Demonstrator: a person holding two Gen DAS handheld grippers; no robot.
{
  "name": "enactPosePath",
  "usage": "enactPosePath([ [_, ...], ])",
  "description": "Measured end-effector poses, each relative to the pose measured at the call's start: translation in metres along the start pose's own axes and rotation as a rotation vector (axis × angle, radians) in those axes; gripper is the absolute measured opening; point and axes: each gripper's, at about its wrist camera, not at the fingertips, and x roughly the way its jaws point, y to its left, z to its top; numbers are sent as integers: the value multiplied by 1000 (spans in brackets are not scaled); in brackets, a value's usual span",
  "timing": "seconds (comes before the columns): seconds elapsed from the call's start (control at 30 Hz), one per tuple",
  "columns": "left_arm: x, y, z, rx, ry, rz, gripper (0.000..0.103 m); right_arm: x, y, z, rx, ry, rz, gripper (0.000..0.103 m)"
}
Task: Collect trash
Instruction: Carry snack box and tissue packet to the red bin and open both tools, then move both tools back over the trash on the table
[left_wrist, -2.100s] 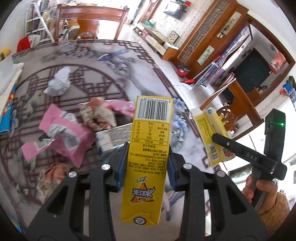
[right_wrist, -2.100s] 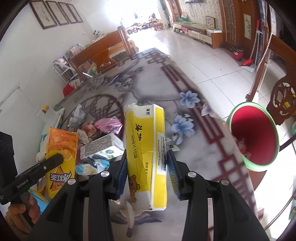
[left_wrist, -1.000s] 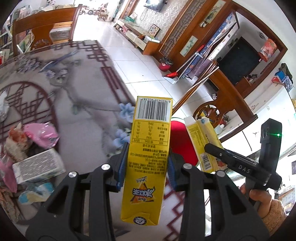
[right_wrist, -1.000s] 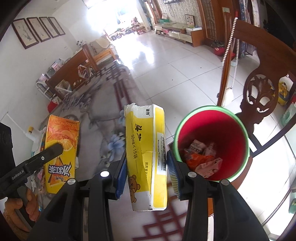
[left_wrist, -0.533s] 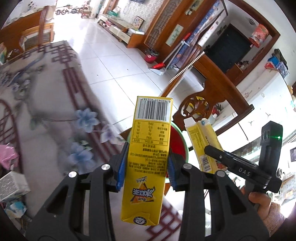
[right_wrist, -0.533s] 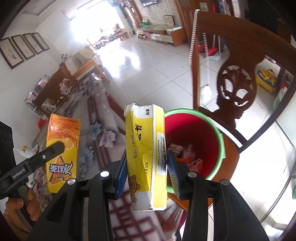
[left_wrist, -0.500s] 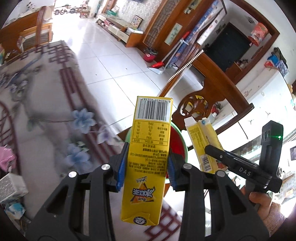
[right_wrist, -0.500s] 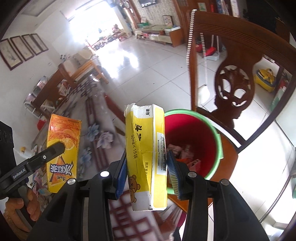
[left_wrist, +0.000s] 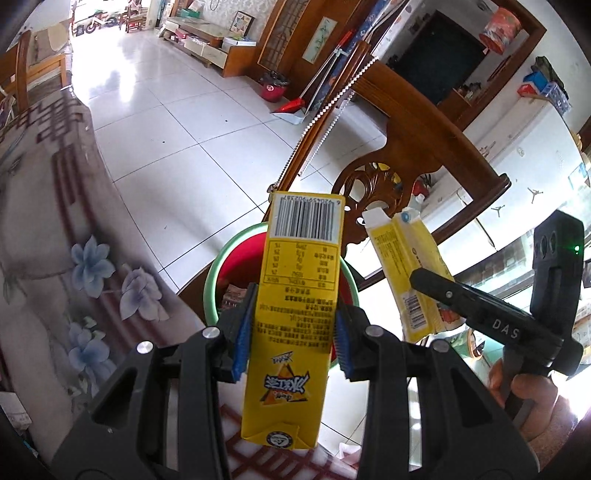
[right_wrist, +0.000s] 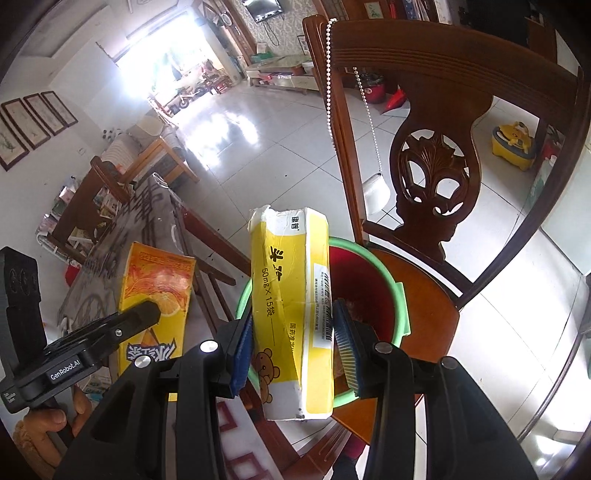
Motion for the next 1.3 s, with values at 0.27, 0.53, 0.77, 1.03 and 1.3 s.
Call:
enactPosePath([
  [0.27,13,-4,6,11,16,11,55,7,1,8,-13,-5,-11,72],
  [0.53,3,11,-2,-59,-5,-3,77,6,-1,3,12,-8,-28,76],
  [0.77,-25,27,-17,-86,-37,18,77,3,8,-6,26,-5,-26,76],
  [1.03,-80,60,-48,-132,-99,53,77,11,50,-23,-19,22,-4,77],
  [1.3,-144,127,-102,-245,-142,127,77,22,127,-54,-118,62,36,77],
])
